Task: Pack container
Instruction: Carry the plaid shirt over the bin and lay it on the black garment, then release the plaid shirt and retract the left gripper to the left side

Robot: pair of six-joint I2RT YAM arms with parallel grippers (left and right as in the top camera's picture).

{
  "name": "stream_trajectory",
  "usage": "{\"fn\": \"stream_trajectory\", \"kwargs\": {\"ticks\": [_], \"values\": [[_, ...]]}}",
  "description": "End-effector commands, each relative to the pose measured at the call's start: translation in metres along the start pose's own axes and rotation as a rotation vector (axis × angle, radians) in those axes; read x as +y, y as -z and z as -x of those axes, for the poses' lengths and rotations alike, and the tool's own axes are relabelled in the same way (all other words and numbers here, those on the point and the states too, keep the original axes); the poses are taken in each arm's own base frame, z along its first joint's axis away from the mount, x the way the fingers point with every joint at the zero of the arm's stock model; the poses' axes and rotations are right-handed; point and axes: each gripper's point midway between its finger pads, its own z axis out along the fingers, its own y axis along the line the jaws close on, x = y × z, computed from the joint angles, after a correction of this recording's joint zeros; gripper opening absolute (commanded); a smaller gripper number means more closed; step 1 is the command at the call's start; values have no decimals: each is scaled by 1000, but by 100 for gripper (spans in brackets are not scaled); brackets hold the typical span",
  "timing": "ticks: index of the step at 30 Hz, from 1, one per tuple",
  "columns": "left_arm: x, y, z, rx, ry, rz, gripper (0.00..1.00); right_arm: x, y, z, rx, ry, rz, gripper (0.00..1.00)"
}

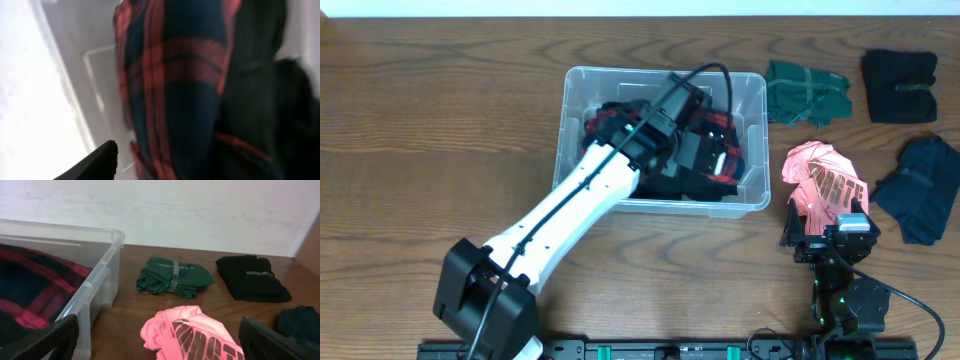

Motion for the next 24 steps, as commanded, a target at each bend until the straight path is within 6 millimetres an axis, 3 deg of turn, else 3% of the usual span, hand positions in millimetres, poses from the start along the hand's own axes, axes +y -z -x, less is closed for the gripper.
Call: {"fn": "stream_trajectory", "kwargs": {"ticks": [1, 4, 8, 11, 18, 24], "values": [[-3, 6, 17, -40, 130, -6, 61, 0, 0, -1, -1, 12, 0, 99], [-1, 11, 24, -57, 300, 4, 61, 0, 0, -1, -1, 12, 0, 99], [8, 24, 26, -89, 673, 30, 60, 0, 0, -1, -1, 12, 0, 99], [14, 35, 23, -112, 942, 41, 38, 0, 0, 0, -1, 12, 0, 99], [20, 30, -9, -79, 1330, 49, 6, 0, 0, -1, -1, 12, 0, 99], [-7, 17, -34, 65, 1538, -18, 6, 0, 0, -1, -1, 12, 0, 99]]}}
